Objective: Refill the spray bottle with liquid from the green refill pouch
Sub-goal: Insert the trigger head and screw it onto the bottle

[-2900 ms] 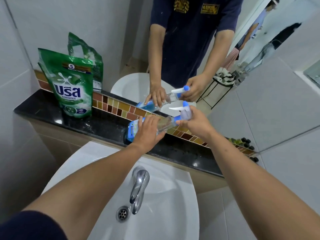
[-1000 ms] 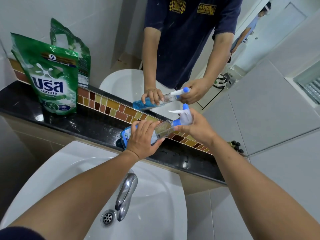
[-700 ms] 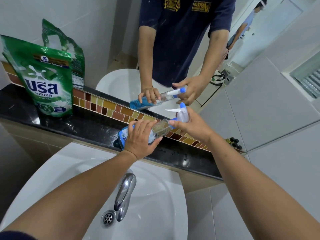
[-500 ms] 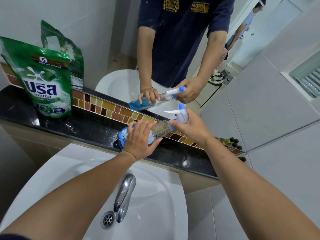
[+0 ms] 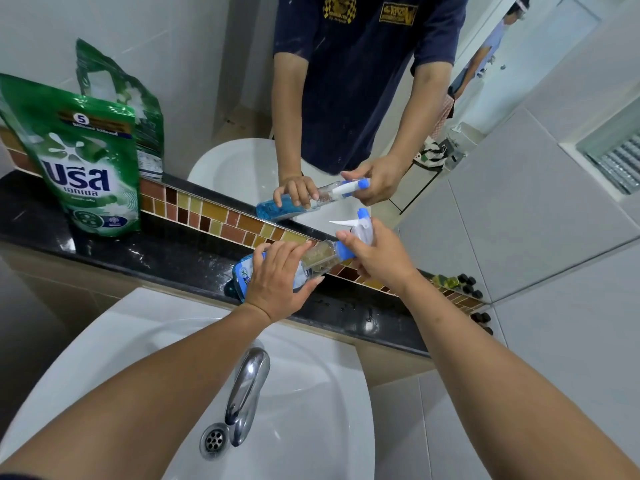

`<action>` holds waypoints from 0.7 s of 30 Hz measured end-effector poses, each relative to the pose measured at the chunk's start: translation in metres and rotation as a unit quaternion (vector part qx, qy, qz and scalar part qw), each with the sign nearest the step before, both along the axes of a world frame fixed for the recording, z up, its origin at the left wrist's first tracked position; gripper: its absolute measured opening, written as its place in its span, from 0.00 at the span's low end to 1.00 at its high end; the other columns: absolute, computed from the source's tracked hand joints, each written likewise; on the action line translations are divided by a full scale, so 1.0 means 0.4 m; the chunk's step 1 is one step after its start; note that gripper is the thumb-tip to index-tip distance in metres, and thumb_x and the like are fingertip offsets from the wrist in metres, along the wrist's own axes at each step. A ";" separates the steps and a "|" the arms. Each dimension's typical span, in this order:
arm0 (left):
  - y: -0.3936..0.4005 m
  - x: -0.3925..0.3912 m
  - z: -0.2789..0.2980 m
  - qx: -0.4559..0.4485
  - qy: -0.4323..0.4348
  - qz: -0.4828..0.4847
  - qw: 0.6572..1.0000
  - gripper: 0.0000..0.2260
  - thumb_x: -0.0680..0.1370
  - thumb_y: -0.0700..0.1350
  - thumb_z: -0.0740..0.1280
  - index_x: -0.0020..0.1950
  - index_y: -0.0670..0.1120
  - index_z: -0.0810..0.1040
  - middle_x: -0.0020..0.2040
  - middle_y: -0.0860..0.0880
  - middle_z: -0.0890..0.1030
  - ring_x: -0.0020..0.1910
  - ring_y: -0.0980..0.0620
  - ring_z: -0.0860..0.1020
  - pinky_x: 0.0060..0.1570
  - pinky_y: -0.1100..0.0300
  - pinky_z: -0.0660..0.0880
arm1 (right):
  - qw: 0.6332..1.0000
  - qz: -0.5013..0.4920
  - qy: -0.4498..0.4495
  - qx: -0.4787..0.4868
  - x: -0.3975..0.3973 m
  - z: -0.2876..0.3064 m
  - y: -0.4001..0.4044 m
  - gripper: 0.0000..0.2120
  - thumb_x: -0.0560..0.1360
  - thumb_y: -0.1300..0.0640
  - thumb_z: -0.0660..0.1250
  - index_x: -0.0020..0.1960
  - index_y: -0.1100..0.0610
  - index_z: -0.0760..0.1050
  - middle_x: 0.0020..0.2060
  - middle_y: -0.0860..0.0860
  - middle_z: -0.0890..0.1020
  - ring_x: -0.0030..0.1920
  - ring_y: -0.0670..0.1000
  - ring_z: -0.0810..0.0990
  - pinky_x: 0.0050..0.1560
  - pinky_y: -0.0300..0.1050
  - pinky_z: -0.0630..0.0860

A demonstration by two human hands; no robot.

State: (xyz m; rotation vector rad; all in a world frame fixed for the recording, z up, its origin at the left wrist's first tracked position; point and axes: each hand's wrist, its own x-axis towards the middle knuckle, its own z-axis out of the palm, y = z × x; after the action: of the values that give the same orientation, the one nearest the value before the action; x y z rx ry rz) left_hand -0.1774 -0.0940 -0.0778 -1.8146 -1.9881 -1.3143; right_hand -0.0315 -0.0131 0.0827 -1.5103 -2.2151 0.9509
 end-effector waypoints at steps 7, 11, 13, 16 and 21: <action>0.002 -0.001 0.000 0.000 -0.010 0.003 1.000 0.28 0.74 0.60 0.69 0.68 0.46 0.70 0.59 0.45 0.76 0.59 0.45 0.72 0.65 0.42 0.65 | 0.999 0.025 0.011 -0.023 0.006 0.006 0.014 0.20 0.74 0.46 0.73 0.61 0.49 0.71 0.52 0.50 0.80 0.50 0.54 0.81 0.49 0.54 0.84; 0.002 -0.002 0.003 -0.002 -0.014 0.006 1.000 0.27 0.75 0.61 0.67 0.68 0.46 0.71 0.59 0.45 0.77 0.59 0.45 0.72 0.65 0.43 0.64 | 0.999 -0.010 -0.028 0.024 -0.015 -0.001 0.005 0.23 0.74 0.37 0.68 0.62 0.49 0.69 0.50 0.52 0.81 0.42 0.52 0.80 0.43 0.54 0.84; 0.002 -0.002 0.004 -0.002 -0.019 0.005 1.000 0.27 0.75 0.61 0.66 0.68 0.46 0.71 0.59 0.45 0.76 0.59 0.46 0.73 0.65 0.44 0.64 | 0.999 0.027 -0.018 -0.010 -0.010 0.015 0.005 0.24 0.76 0.40 0.69 0.66 0.48 0.67 0.54 0.50 0.80 0.48 0.50 0.81 0.41 0.47 0.83; 0.002 -0.002 0.003 -0.003 -0.020 0.002 1.000 0.28 0.75 0.62 0.66 0.68 0.46 0.71 0.59 0.45 0.76 0.59 0.46 0.73 0.66 0.43 0.64 | 0.993 0.068 0.031 -0.087 0.007 0.027 0.015 0.27 0.74 0.51 0.74 0.69 0.48 0.66 0.59 0.50 0.78 0.55 0.52 0.81 0.42 0.42 0.83; 0.001 -0.005 0.005 0.001 -0.026 0.000 1.000 0.28 0.75 0.61 0.66 0.67 0.45 0.72 0.59 0.45 0.77 0.59 0.46 0.72 0.65 0.44 0.63 | 0.999 0.045 0.008 0.001 -0.007 0.005 0.012 0.23 0.74 0.44 0.72 0.65 0.50 0.69 0.52 0.51 0.80 0.45 0.50 0.79 0.42 0.45 0.81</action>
State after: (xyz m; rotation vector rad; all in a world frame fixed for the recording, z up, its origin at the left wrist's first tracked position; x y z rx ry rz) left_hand -0.1793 -0.0934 -0.0759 -1.7986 -2.0115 -1.3766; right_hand -0.0343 -0.0084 0.0847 -1.4074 -2.2899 0.9821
